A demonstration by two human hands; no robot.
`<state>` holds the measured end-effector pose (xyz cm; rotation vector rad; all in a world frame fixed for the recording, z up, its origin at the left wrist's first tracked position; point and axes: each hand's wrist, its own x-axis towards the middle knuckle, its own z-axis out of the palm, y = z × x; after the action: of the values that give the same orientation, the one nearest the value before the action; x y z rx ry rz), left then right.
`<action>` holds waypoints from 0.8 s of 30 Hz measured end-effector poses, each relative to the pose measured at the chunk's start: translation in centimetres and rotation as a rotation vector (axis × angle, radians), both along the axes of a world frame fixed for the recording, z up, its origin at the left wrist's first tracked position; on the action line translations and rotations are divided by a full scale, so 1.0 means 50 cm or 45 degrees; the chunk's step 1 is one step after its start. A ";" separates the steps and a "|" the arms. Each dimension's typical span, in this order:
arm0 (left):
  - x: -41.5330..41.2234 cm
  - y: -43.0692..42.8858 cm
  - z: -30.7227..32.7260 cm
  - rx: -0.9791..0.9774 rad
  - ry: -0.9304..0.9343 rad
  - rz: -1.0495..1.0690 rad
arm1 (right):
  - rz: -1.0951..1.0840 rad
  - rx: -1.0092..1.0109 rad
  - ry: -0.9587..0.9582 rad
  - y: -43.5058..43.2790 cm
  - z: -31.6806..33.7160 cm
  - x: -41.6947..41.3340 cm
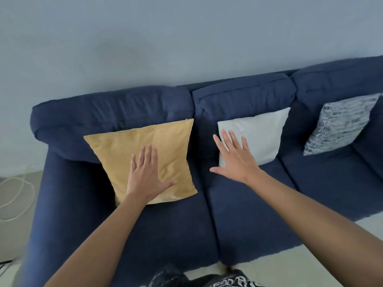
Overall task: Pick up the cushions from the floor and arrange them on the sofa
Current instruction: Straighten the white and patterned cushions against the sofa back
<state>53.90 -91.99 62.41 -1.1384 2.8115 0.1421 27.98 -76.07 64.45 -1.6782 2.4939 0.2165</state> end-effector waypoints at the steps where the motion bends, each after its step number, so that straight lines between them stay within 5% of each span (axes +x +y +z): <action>1: -0.024 0.026 0.002 -0.003 0.000 0.005 | 0.002 0.000 -0.009 0.021 0.006 -0.028; 24: -0.320 0.321 0.071 -0.027 0.230 -0.106 | -0.034 -0.090 -0.021 0.307 0.096 -0.231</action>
<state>37.88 -75.91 65.97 -1.0606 3.0198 0.2190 16.42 -60.71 69.23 -1.6636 2.5389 0.1129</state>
